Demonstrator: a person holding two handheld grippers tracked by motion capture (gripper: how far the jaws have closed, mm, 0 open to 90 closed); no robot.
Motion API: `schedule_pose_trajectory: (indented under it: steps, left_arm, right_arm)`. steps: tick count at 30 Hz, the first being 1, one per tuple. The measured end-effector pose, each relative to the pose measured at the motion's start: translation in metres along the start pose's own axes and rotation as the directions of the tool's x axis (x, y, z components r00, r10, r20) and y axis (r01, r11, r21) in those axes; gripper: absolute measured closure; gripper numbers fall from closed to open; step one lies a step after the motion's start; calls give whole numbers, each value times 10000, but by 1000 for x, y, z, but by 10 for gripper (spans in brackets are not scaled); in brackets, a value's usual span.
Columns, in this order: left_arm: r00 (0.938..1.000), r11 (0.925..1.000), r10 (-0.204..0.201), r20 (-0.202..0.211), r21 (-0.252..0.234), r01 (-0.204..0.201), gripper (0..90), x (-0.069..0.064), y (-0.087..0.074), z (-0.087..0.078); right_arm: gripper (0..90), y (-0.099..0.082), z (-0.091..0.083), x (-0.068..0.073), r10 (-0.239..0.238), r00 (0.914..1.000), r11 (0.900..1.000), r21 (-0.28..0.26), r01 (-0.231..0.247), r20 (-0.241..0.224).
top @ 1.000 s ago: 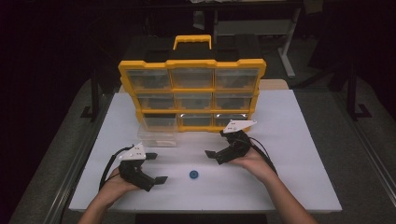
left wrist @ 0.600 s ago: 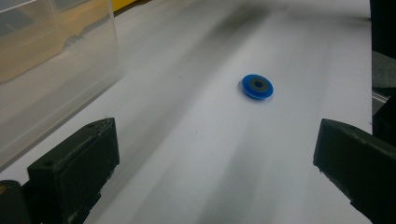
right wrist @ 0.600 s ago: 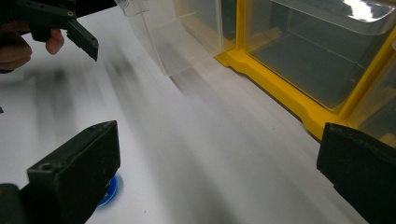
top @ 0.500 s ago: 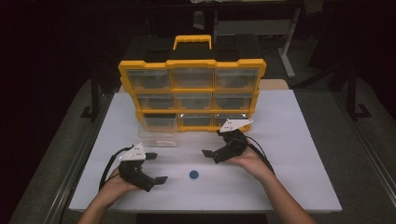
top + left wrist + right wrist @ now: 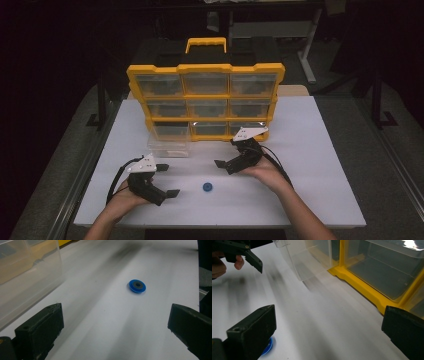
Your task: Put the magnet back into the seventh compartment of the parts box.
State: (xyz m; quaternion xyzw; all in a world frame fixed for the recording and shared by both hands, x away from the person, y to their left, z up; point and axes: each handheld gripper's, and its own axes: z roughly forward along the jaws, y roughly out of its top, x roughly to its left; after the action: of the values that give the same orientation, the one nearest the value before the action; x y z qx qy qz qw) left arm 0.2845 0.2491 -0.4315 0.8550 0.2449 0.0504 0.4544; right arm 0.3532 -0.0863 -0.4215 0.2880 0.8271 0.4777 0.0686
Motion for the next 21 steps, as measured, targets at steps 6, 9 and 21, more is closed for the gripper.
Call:
schedule_pose_trajectory:
  steps: [6, 9, 21]
  left_arm:
    - [10000, 10000, 3, 28, 7, -3, 0, 0, 0, 1]
    - [10000, 10000, 18, 34, 2, -18, 0, 0, 0, 1]
    - [10000, 10000, 8, -28, -8, -8, 0, 1, -1, 0]
  right_arm:
    - [0, 1, 4, 0, -55, 10000, 10000, -3, 55, -50]
    - [0, 2, 6, 0, -58, 9999, 10000, 22, 58, -110]
    - [0, 0, 10, 3, -121, 9996, 9995, 275, 127, -242]
